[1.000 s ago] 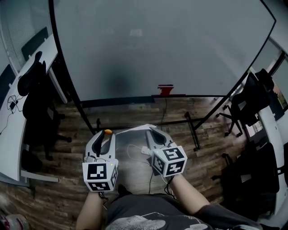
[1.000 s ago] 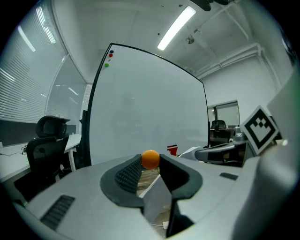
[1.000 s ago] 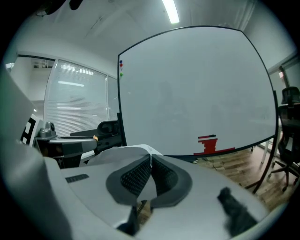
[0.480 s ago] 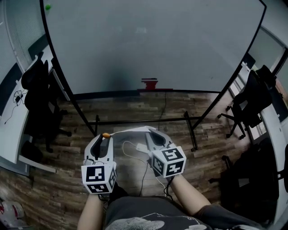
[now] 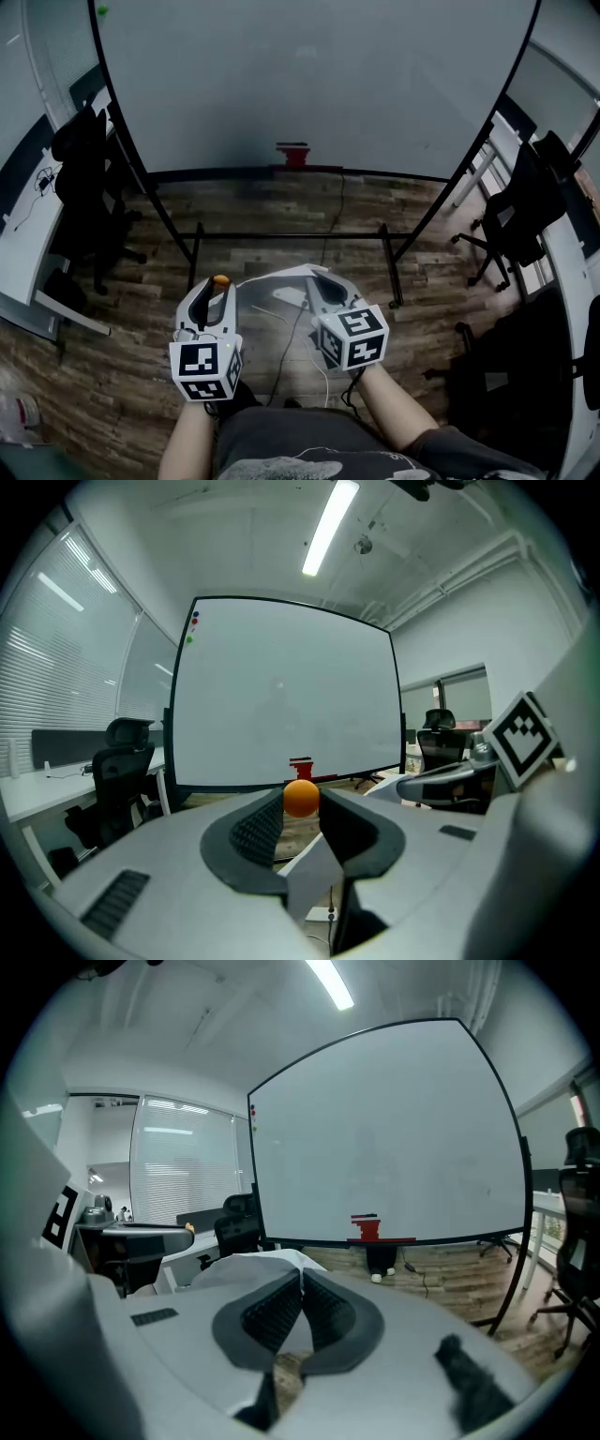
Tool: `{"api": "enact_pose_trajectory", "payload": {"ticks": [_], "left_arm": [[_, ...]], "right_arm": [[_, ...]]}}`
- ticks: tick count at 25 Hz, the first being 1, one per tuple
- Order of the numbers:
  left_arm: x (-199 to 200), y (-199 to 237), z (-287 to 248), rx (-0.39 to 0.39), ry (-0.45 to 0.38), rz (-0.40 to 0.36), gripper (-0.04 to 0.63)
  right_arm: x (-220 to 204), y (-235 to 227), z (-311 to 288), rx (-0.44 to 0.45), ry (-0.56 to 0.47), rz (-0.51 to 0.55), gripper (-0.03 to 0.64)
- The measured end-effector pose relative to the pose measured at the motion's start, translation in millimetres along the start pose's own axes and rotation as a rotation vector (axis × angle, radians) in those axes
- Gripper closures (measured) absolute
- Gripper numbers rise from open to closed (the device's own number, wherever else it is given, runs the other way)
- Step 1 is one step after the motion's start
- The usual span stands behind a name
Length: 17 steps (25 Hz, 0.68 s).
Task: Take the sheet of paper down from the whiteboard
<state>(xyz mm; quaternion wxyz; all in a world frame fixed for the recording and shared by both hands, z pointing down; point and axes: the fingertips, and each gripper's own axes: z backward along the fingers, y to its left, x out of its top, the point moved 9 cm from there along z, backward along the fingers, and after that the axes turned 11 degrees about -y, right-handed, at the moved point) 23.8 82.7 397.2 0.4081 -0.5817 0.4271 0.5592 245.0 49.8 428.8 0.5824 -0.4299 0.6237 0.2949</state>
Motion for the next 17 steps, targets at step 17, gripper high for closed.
{"api": "enact_pose_trajectory", "payload": {"ticks": [17], "left_arm": [[-7.1, -43.6, 44.9, 0.050, 0.021, -0.015, 0.471]], "right_arm": [[-13.3, -7.5, 48.7, 0.045, -0.004, -0.003, 0.595]]}}
